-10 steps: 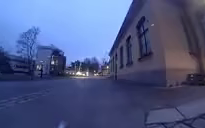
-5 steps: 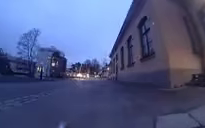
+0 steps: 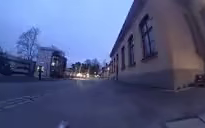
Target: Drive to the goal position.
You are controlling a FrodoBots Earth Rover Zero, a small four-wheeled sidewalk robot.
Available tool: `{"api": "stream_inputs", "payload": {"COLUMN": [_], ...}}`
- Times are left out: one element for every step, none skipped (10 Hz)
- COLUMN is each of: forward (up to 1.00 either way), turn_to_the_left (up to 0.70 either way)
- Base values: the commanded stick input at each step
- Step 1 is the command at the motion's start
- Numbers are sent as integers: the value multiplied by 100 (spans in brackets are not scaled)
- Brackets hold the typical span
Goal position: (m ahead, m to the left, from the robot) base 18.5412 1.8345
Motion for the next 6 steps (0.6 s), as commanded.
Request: {"api": "stream_inputs", "payload": {"forward": [50,50,50,50,50,50], "turn_to_the_left": [0,0,0,0,0,0]}}
